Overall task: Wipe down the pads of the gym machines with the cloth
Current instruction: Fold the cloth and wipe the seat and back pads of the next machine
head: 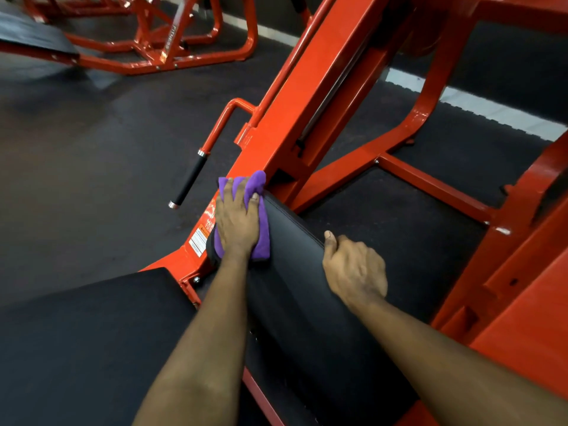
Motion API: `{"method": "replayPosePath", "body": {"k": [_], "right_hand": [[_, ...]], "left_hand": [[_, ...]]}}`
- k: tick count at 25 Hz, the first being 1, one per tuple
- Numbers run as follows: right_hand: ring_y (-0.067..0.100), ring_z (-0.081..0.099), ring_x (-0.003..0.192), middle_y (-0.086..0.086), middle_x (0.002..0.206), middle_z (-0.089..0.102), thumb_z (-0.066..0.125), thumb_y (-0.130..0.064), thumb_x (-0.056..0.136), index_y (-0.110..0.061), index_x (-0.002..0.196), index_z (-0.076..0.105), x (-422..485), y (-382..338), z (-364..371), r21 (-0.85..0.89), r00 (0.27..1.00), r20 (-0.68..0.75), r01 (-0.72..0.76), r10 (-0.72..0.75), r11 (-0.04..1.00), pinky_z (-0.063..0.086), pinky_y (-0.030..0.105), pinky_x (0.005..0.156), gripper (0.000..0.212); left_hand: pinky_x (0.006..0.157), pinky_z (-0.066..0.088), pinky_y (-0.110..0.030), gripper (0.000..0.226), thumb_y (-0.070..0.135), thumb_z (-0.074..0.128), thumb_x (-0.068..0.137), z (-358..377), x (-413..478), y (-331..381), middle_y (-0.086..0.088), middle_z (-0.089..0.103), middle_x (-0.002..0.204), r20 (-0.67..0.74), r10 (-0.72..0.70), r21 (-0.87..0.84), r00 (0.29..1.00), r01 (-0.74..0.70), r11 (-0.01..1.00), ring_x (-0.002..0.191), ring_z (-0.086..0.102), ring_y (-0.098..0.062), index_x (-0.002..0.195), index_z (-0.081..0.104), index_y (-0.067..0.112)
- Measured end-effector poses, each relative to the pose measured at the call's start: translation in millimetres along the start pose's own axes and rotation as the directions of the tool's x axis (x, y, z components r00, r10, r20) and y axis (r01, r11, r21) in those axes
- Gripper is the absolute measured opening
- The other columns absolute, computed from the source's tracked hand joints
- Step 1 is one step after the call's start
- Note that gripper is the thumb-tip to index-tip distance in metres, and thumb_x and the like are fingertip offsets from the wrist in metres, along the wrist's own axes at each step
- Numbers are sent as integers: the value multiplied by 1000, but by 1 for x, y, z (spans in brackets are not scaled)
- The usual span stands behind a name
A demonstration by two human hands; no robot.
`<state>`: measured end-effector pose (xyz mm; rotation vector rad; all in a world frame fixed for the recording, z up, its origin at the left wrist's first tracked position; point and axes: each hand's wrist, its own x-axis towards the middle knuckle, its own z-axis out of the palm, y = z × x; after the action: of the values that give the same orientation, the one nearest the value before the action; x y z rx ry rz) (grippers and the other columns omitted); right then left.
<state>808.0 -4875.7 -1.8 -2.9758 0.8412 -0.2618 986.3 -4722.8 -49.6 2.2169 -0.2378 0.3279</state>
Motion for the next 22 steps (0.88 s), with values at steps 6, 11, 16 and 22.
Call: {"method": "replayPosePath", "body": {"k": [6, 11, 16, 22], "right_hand": [[30, 69, 79, 10, 85, 72, 16, -53, 105, -15, 96, 70, 0, -5, -1, 6, 999, 2, -32, 32, 999, 39, 36, 64, 66], [28, 68, 76, 10, 81, 71, 15, -52, 106, -13, 93, 71, -2, -4, -1, 16, 1000, -13, -20, 21, 1000, 39, 34, 62, 70], [29, 68, 78, 10, 83, 72, 16, -51, 106, -12, 94, 72, 1, -2, 0, 16, 1000, -6, -21, 21, 1000, 36, 34, 62, 69], [26, 67, 71, 9, 76, 70, 15, -50, 106, -11, 88, 73, -1, -4, -1, 0, 1000, -4, -29, 29, 1000, 39, 34, 60, 71]], "left_hand": [[120, 22, -48, 55, 47, 42, 94, 13, -99, 31, 2, 24, 165, 7, 169, 58, 986, -169, 984, 146, 27, -35, 147, 46, 35], [121, 22, -45, 54, 45, 40, 96, 0, -53, -10, 3, 25, 164, 76, 229, 59, 970, -234, 971, 147, 26, -30, 149, 43, 35], [110, 36, -48, 48, 34, 45, 97, -3, -11, -57, -14, 52, 143, -29, -35, -86, 999, 32, 996, 131, 47, -37, 140, 51, 13], [109, 37, -37, 41, 25, 45, 105, 9, -93, -88, -16, 53, 141, -35, -586, -429, 809, 518, 740, 130, 50, -32, 143, 46, 10]]}}
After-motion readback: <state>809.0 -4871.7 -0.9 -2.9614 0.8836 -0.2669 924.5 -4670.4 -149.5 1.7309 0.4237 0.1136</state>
